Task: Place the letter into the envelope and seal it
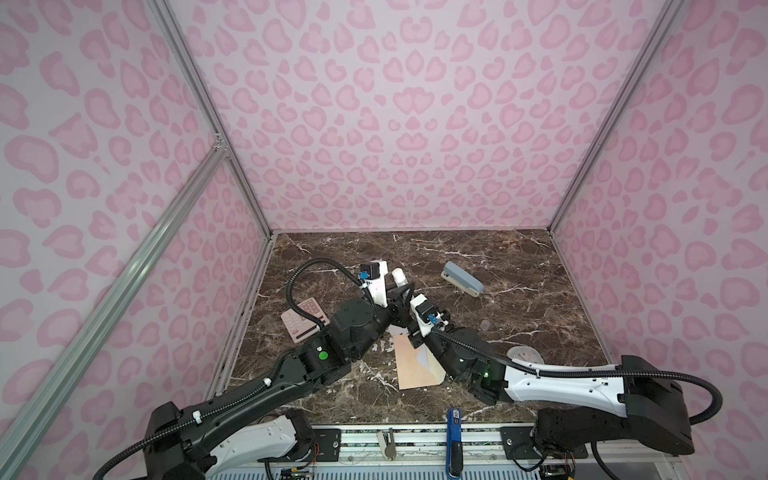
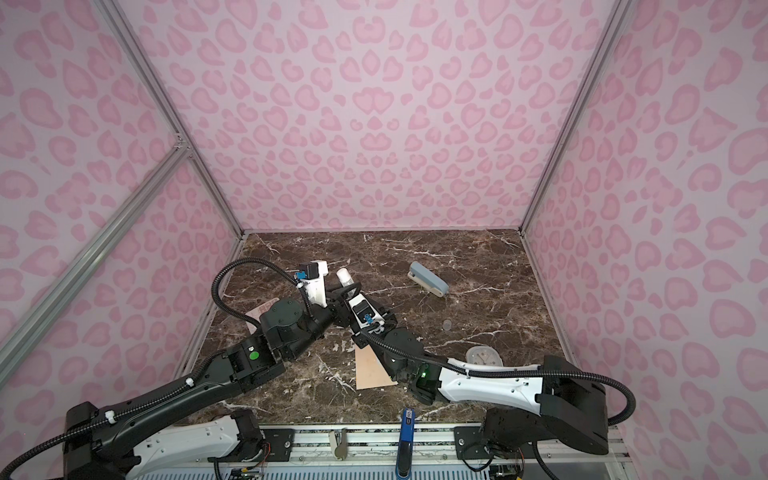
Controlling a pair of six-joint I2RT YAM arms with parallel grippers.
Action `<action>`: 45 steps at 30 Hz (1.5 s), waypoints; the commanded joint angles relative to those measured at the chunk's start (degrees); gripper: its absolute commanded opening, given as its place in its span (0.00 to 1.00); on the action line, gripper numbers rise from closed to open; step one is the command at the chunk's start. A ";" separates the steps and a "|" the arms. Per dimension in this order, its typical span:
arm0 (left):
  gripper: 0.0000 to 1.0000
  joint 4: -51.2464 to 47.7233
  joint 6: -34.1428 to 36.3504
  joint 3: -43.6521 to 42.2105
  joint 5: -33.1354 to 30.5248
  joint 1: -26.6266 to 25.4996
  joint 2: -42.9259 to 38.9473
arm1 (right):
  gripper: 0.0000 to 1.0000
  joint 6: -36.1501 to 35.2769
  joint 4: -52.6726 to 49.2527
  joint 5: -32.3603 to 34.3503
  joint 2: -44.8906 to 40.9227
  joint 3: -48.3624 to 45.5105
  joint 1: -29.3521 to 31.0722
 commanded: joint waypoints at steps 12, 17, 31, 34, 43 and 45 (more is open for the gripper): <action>0.04 1.82 0.01 0.69 -0.06 0.07 0.26 | 0.23 -0.64 3.22 -0.34 0.79 0.63 0.08; 0.04 1.09 -0.12 0.92 0.66 0.07 1.17 | 0.19 -0.09 1.04 -1.90 0.13 1.44 0.06; 0.04 3.58 6.06 -7.12 19.39 3.70 -7.04 | 0.18 11.53 -11.63 -19.14 -7.80 2.10 -2.69; 0.04 4.80 6.71 -9.61 28.81 5.76 -9.59 | 0.18 15.09 -12.28 -27.53 -9.50 1.46 -4.68; 0.04 3.67 8.00 -11.99 43.65 8.79 -14.58 | 0.18 22.04 -10.48 -45.80 -13.66 -1.94 -9.52; 0.04 3.39 8.17 -11.97 44.46 8.88 -15.09 | 0.18 23.62 -9.46 -48.87 -14.16 -2.75 -10.85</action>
